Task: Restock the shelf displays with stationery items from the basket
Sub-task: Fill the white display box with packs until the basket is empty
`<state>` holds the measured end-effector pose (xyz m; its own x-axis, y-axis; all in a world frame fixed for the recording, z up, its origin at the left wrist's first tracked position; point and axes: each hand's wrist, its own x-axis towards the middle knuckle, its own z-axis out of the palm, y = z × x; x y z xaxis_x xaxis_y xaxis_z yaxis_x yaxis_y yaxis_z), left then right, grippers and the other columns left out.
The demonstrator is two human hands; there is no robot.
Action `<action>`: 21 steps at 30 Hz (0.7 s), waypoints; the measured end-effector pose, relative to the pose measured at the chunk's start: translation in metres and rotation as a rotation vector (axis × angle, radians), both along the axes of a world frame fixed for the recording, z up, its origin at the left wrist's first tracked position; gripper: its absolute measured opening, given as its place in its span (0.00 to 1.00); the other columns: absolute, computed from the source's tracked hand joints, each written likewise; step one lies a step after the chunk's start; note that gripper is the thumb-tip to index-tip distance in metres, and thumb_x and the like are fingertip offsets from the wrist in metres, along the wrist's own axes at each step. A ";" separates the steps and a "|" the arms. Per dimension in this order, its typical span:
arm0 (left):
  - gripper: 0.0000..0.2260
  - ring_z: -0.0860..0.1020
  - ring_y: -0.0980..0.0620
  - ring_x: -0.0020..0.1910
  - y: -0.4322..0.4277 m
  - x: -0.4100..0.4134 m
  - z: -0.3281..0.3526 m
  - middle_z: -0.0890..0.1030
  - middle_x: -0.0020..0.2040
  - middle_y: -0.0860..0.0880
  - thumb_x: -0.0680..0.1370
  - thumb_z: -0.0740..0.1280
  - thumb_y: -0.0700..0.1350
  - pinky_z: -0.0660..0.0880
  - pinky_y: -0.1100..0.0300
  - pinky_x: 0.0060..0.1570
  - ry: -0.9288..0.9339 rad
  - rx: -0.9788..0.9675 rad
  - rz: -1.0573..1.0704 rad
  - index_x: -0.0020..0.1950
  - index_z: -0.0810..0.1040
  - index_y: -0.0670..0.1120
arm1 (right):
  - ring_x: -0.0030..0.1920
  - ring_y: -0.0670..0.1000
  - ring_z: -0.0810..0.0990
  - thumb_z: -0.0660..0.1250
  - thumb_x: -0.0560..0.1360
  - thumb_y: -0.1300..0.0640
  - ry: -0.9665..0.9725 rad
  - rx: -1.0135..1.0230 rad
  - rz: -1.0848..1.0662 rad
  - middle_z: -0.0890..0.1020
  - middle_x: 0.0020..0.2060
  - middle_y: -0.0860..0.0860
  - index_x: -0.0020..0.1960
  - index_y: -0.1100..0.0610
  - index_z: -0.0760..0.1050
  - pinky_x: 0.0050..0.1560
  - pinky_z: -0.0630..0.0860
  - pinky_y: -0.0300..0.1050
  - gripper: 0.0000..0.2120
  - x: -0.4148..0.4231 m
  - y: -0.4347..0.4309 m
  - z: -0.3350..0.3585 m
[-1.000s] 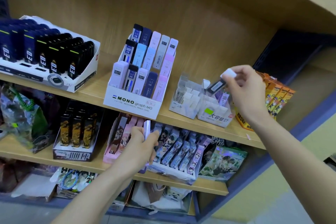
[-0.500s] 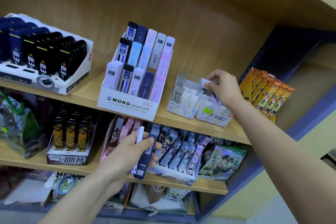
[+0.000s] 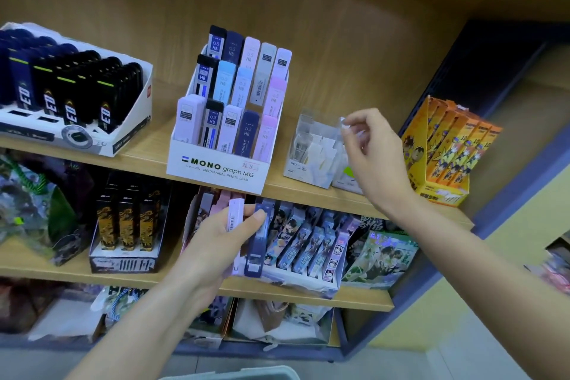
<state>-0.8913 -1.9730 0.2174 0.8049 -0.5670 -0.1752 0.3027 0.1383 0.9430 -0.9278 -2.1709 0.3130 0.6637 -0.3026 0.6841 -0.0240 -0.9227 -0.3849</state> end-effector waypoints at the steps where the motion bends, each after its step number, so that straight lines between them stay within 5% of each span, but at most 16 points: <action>1: 0.04 0.80 0.50 0.53 -0.001 -0.001 0.001 0.84 0.48 0.49 0.77 0.67 0.48 0.75 0.49 0.56 0.018 -0.028 0.012 0.50 0.80 0.51 | 0.37 0.41 0.73 0.61 0.79 0.57 0.064 0.047 0.057 0.75 0.42 0.43 0.51 0.53 0.71 0.39 0.71 0.32 0.02 -0.009 0.014 -0.005; 3: 0.04 0.82 0.57 0.45 -0.001 -0.003 0.002 0.85 0.44 0.51 0.77 0.66 0.47 0.77 0.60 0.43 0.032 -0.088 0.036 0.50 0.79 0.50 | 0.38 0.40 0.74 0.61 0.79 0.54 0.235 0.161 0.161 0.77 0.42 0.42 0.50 0.50 0.72 0.39 0.71 0.31 0.02 -0.024 0.040 -0.015; 6: 0.06 0.82 0.53 0.44 -0.002 -0.007 0.006 0.85 0.41 0.50 0.78 0.64 0.45 0.78 0.62 0.37 0.027 -0.169 0.048 0.51 0.79 0.47 | 0.37 0.39 0.75 0.65 0.77 0.49 0.504 0.397 0.272 0.76 0.43 0.42 0.52 0.49 0.71 0.40 0.74 0.31 0.07 -0.035 0.069 -0.036; 9: 0.05 0.81 0.58 0.33 -0.001 -0.011 0.010 0.83 0.32 0.52 0.79 0.63 0.42 0.76 0.67 0.29 0.049 -0.264 0.073 0.46 0.77 0.47 | 0.36 0.37 0.75 0.67 0.76 0.50 0.616 0.451 0.305 0.77 0.39 0.41 0.44 0.47 0.71 0.42 0.74 0.33 0.05 -0.037 0.086 -0.056; 12: 0.05 0.79 0.54 0.37 0.004 -0.009 0.009 0.83 0.37 0.49 0.79 0.62 0.44 0.77 0.63 0.37 -0.021 -0.264 0.054 0.48 0.77 0.46 | 0.38 0.43 0.79 0.63 0.79 0.57 0.581 0.614 0.356 0.80 0.38 0.45 0.43 0.50 0.72 0.47 0.79 0.43 0.06 -0.039 0.090 -0.063; 15: 0.06 0.81 0.52 0.44 0.010 -0.005 0.009 0.83 0.46 0.46 0.79 0.64 0.44 0.79 0.59 0.45 -0.102 -0.210 0.079 0.53 0.78 0.45 | 0.32 0.46 0.79 0.61 0.79 0.60 0.444 0.793 0.391 0.82 0.36 0.47 0.46 0.54 0.74 0.37 0.79 0.41 0.05 -0.043 0.085 -0.054; 18: 0.07 0.78 0.55 0.33 0.014 -0.006 0.015 0.81 0.45 0.46 0.79 0.64 0.43 0.76 0.64 0.29 -0.125 -0.173 0.089 0.55 0.77 0.45 | 0.29 0.43 0.76 0.64 0.77 0.62 0.299 0.721 0.341 0.80 0.32 0.47 0.44 0.50 0.79 0.33 0.76 0.36 0.10 -0.047 0.076 -0.038; 21: 0.08 0.66 0.56 0.22 0.018 -0.008 0.020 0.83 0.44 0.48 0.80 0.61 0.47 0.60 0.65 0.21 -0.140 -0.153 0.041 0.55 0.77 0.47 | 0.33 0.43 0.78 0.67 0.75 0.64 0.291 0.584 0.335 0.80 0.35 0.46 0.46 0.44 0.80 0.39 0.75 0.32 0.13 -0.051 0.074 -0.022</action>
<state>-0.8992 -1.9552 0.2377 0.8384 -0.5444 0.0252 0.1617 0.2927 0.9424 -0.9787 -2.0967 0.2907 0.9149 -0.3127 0.2553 0.0475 -0.5446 -0.8373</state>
